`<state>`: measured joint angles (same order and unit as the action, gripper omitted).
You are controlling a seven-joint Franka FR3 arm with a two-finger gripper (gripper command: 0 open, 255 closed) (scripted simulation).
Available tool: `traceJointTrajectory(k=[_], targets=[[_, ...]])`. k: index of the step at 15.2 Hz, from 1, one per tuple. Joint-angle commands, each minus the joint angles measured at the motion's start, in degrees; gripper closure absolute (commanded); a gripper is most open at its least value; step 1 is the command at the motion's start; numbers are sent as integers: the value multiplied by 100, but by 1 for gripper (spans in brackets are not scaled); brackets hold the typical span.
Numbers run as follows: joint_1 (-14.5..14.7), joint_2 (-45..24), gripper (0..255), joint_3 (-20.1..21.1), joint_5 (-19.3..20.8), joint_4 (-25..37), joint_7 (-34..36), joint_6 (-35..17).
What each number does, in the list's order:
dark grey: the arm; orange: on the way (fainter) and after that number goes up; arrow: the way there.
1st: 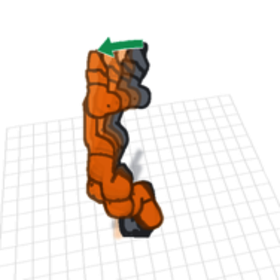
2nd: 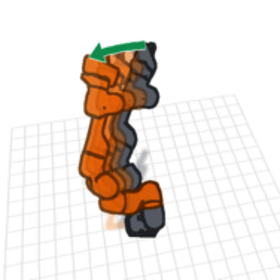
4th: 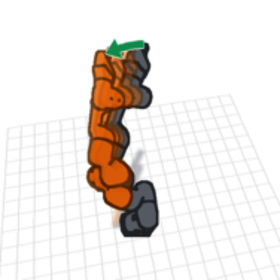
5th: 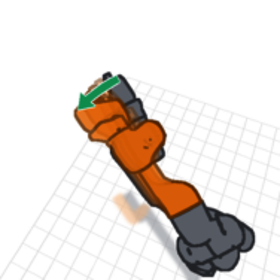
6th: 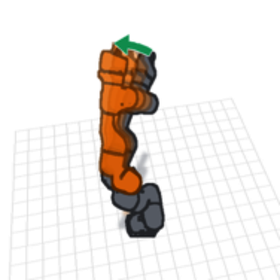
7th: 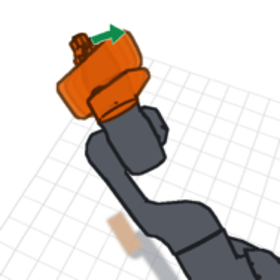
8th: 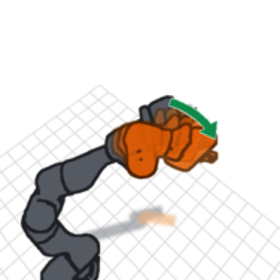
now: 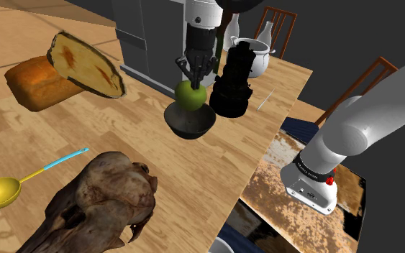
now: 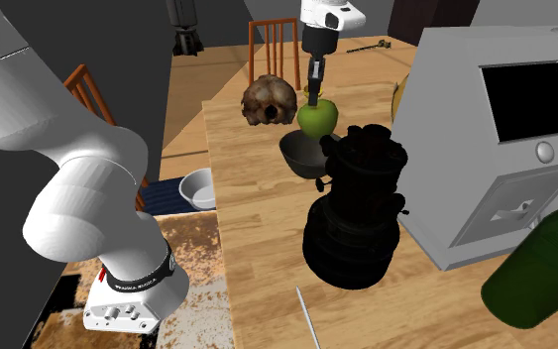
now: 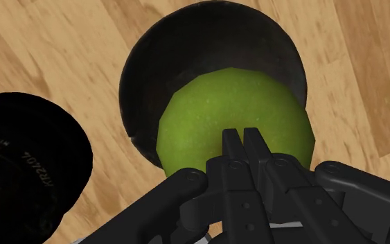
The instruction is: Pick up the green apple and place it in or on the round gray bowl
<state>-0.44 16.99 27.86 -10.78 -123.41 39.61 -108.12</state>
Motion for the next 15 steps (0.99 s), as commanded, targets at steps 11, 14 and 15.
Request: traceJointTrajectory(k=[11, 14, 15], targets=[[5, -50, 255, 32, -5, -254, -13, -305], [5, -51, 0, 32, -5, -254, -13, -305], [5, -51, 0, 32, -5, -254, -13, -305]])
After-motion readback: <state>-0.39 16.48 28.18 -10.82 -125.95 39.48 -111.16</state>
